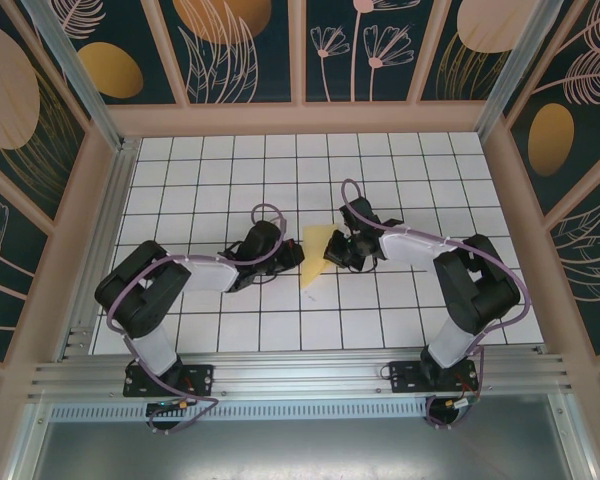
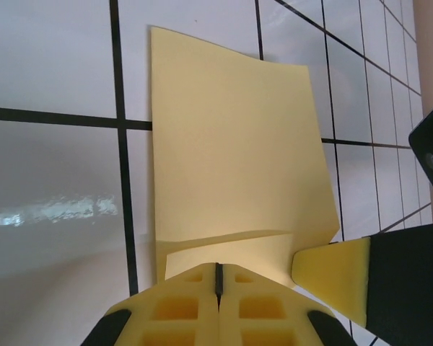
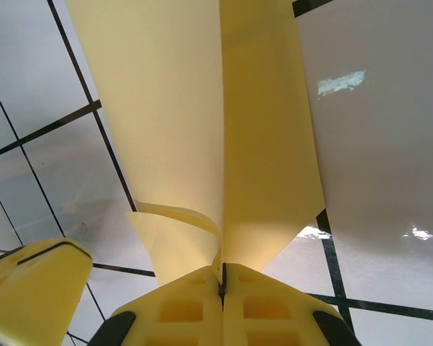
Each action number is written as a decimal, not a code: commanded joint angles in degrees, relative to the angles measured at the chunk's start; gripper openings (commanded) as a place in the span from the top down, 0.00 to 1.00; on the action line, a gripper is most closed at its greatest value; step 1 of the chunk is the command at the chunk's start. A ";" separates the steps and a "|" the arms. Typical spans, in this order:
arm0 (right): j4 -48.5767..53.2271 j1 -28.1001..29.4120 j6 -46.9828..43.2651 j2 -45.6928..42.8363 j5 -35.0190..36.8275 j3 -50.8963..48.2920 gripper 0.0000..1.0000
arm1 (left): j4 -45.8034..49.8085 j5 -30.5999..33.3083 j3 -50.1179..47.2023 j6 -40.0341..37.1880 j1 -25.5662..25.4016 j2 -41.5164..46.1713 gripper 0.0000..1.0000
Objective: Fold a paper plane with a square sheet of paper (pick it up from the middle)
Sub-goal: Fourth fold the wing at the center of the table.
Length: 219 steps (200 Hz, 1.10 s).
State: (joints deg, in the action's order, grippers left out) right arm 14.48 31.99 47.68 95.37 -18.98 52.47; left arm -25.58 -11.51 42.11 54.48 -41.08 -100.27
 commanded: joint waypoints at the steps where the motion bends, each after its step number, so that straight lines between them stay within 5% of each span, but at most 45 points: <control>1: 2.05 0.37 -1.08 -0.27 1.18 1.76 1.00 | 3.06 -1.53 2.59 -2.33 0.14 -2.50 0.98; 219: -2.84 0.42 -0.42 3.42 -3.95 5.35 1.00 | 7.57 -2.02 5.26 -2.50 0.05 -9.95 1.00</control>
State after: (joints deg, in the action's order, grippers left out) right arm 13.10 31.99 46.89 96.68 -22.02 55.99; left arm -21.85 -14.57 47.07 52.80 -41.08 -107.63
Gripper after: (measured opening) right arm 0.044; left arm 0.047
